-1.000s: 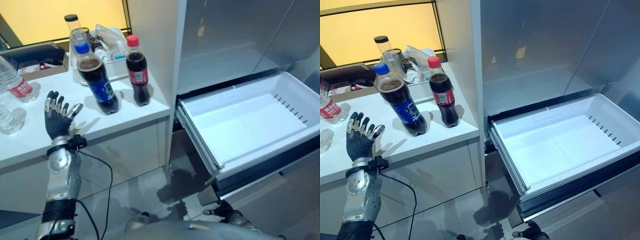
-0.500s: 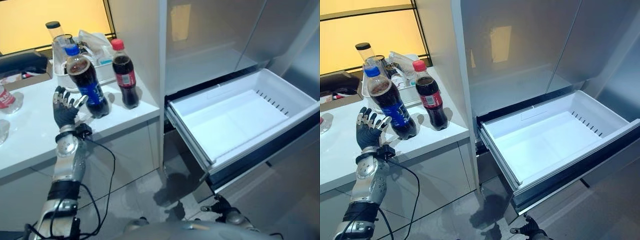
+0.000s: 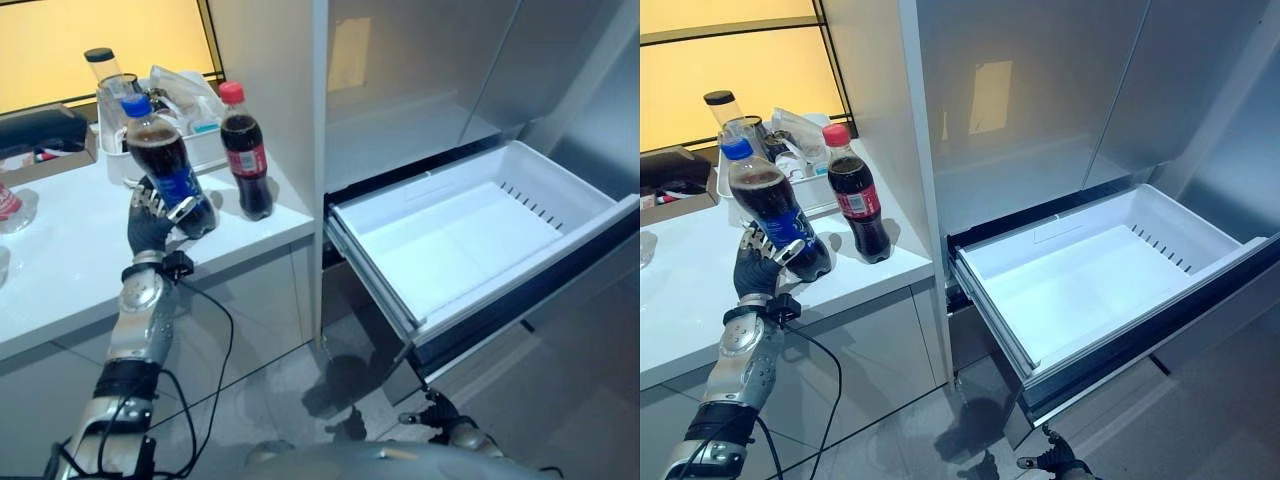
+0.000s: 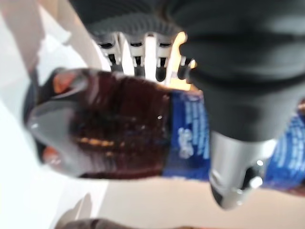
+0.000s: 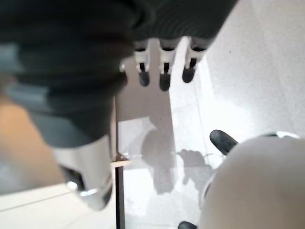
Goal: Take the drinks into the refrigerator
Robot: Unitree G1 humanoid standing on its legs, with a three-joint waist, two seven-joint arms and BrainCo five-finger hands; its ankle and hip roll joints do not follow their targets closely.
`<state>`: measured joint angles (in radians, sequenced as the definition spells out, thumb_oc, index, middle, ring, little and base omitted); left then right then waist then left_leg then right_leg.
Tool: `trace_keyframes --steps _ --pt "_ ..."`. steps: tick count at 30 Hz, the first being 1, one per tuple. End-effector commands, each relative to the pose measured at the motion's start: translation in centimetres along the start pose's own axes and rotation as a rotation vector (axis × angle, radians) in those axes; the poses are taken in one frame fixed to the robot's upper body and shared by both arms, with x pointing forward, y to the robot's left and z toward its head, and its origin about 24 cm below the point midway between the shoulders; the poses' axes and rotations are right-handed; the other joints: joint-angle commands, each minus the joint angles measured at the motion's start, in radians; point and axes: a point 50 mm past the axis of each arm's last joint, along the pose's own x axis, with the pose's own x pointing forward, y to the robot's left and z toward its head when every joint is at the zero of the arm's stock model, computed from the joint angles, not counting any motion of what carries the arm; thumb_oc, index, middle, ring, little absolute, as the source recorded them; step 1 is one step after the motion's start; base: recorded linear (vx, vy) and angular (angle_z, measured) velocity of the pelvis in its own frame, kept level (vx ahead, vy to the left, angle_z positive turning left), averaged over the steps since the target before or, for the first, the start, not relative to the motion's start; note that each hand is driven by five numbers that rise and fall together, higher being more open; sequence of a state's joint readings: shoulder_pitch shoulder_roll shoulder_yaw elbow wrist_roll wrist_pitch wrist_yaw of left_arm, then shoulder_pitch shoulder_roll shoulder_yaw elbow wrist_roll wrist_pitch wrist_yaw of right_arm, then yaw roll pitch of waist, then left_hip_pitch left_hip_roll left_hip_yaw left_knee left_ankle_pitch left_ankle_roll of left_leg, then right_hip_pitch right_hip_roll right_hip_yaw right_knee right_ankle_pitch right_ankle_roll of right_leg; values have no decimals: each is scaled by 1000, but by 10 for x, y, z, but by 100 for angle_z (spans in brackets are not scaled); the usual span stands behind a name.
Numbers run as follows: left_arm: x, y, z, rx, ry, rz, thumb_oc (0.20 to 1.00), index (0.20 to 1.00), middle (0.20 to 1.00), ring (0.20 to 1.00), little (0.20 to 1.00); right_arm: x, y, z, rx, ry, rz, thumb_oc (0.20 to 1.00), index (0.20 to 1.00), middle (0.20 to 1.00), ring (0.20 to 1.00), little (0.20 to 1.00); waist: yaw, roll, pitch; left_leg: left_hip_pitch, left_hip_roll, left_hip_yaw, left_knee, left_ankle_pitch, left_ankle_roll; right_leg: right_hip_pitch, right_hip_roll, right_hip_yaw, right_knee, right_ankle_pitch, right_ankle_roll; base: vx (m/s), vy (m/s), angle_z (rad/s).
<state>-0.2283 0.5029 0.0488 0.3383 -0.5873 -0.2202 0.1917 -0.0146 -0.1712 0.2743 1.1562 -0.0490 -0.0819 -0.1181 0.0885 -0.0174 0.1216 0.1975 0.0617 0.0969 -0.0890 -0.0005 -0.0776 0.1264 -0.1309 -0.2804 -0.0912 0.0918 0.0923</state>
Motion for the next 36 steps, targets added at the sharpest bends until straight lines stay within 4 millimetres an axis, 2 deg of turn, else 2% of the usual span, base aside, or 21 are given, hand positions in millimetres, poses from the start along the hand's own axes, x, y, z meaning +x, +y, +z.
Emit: trace_keyframes --steps 1,11,17,18,19,20,21,22,23,25,26,35,36 --pt "25 -6 30 -18 -92 -55 1000 1000 1000 1000 1000 1 6 4 -28 -15 25 1000 1000 1000 1000 1000 -20 30 17 6 -78 -2 2 -86 76 -19 19 5 120 -67 20 18 -3 -4" --pt "32 0 33 73 -56 -120 1000 1000 1000 1000 1000 1 8 3 -27 -1 43 1000 1000 1000 1000 1000 -24 36 15 13 -78 4 2 -88 74 -15 27 12 120 -70 18 12 0 -4" --pt "44 -8 30 170 -36 -118 1000 1000 1000 1000 1000 1 9 4 -33 -4 50 1000 1000 1000 1000 1000 -33 35 14 15 -75 6 2 -87 72 -13 28 13 120 -72 18 0 0 0" --pt "45 -15 28 164 -32 -131 903 903 903 903 903 1 9 5 -37 -7 52 1000 1000 1000 1000 1000 -34 34 14 15 -75 7 2 -87 71 -13 29 13 120 -70 18 0 0 0" --pt "46 -18 29 162 -38 -137 693 693 693 693 693 1 10 5 -38 -7 54 1000 1000 1000 1000 1000 -35 34 14 14 -74 7 2 -87 71 -13 28 14 119 -70 18 0 0 0" --pt "47 -22 30 156 -47 -144 200 200 200 200 200 1 11 4 -38 -7 56 1000 1000 1000 1000 1000 -36 34 14 14 -74 7 2 -87 71 -13 29 13 118 -69 18 0 0 0" --pt "47 -25 28 149 -42 -144 200 200 200 200 200 1 10 5 -38 -8 52 1000 1000 1000 1000 1000 -38 33 14 14 -73 7 2 -87 70 -13 29 14 118 -69 18 0 0 0" --pt "48 -29 29 153 -49 -160 200 200 200 200 200 -1 6 -10 -14 47 46 1000 1000 1000 1000 1000 -40 35 14 14 -73 8 2 -87 69 -14 29 13 118 -68 19 0 0 0" --pt "48 -36 31 142 -62 -182 200 200 200 200 200 0 3 -12 -4 71 34 1000 1000 1000 1000 1000 -38 36 15 14 -74 7 2 -88 70 -14 28 14 116 -68 19 0 0 0" --pt "45 -38 31 137 -67 -200 200 200 200 200 200 3 -2 -4 4 65 17 1000 1000 1000 1000 1000 -32 35 14 15 -74 5 2 -89 70 -10 28 12 114 -68 19 15 1 0" --pt "41 -39 25 121 -53 -204 200 200 200 200 200 6 -2 10 14 30 15 1000 1000 1000 1000 1000 -27 35 10 17 -74 5 2 -89 69 -6 27 11 111 -67 19 0 0 0" --pt "27 -44 14 48 -55 -174 200 200 200 200 200 7 -2 13 37 18 -11 1000 1000 1000 1000 1000 -25 34 8 20 -72 7 2 -92 68 0 26 12 105 -66 17 4 1 0" --pt "19 -44 13 22 -67 -174 200 200 200 200 200 7 -2 14 43 18 -15 1000 1000 1000 1000 1000 -20 33 8 20 -72 7 2 -93 68 1 26 12 104 -66 16 0 0 0"
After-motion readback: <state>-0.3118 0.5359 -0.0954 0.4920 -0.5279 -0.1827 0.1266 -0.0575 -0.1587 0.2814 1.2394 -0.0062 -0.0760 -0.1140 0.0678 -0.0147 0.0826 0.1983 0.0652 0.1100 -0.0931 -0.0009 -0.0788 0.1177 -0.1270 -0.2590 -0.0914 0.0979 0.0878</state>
